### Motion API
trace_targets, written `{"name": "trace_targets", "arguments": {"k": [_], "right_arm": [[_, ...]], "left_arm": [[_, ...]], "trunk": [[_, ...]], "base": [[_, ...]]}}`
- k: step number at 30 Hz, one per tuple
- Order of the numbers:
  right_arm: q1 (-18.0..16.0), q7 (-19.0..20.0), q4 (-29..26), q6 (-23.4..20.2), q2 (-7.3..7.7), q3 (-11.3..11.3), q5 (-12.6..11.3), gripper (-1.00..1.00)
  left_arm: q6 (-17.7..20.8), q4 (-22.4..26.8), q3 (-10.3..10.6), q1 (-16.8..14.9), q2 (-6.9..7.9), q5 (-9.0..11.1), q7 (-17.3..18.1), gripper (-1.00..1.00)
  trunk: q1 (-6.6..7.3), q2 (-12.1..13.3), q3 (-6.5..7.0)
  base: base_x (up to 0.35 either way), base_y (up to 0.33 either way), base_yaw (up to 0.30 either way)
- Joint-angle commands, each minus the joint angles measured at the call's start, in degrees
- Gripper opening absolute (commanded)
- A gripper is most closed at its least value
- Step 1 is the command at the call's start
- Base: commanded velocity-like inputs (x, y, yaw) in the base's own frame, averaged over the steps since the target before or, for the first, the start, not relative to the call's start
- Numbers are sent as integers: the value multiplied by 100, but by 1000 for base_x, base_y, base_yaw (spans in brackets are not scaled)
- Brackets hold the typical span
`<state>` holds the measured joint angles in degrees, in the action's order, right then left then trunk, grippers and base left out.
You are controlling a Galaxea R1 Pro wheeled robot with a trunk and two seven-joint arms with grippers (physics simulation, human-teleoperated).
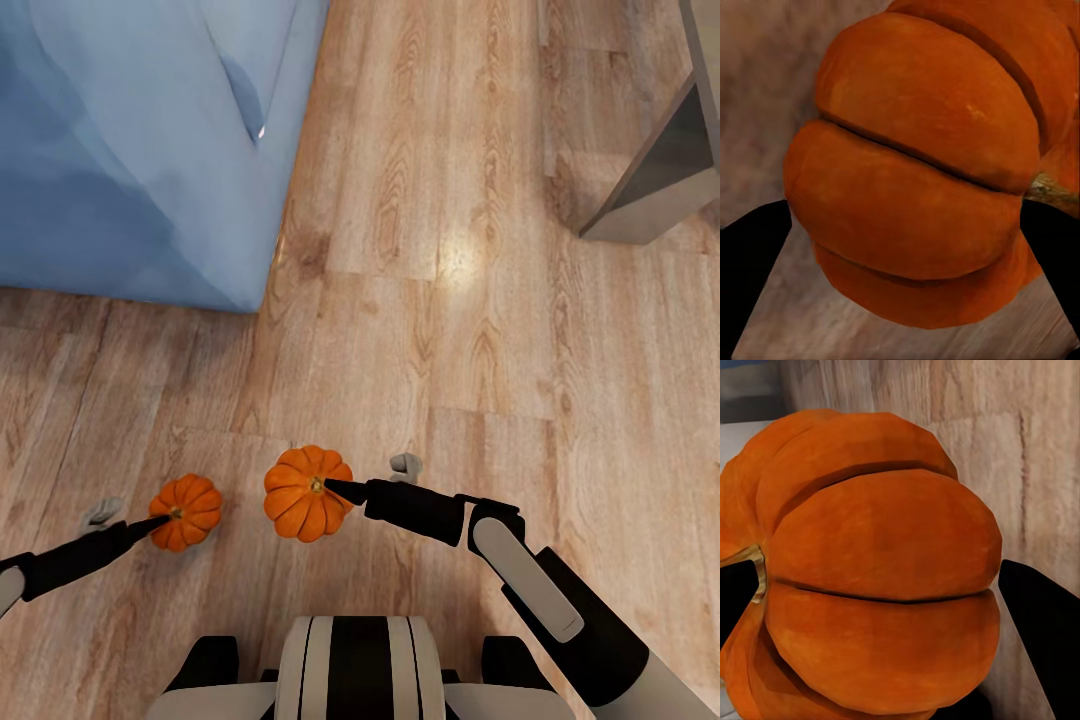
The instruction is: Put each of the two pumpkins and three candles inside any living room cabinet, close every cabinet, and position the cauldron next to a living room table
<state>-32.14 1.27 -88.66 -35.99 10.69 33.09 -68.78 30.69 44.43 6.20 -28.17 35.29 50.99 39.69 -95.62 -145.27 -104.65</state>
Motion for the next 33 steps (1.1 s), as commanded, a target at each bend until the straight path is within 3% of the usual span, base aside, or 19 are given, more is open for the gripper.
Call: {"name": "trace_targets", "arguments": {"k": [1,30,33], "right_arm": [[-3,5,-2,-12,3,2,-4,-100],[-3,8,-2,-9,3,4,-4,-100],[-3,8,-2,-12,3,4,-4,-100]], "left_arm": [[34,-3,0,-4,5,60,-5,-100],[34,-4,-14,-4,5,69,71,-100],[34,-4,-14,-4,5,69,105,-100]], "trunk": [[1,-1,-2],[1,-1,-2],[8,3,64]], "base": [[0,0,0],[0,0,0],[0,0,0]]}}
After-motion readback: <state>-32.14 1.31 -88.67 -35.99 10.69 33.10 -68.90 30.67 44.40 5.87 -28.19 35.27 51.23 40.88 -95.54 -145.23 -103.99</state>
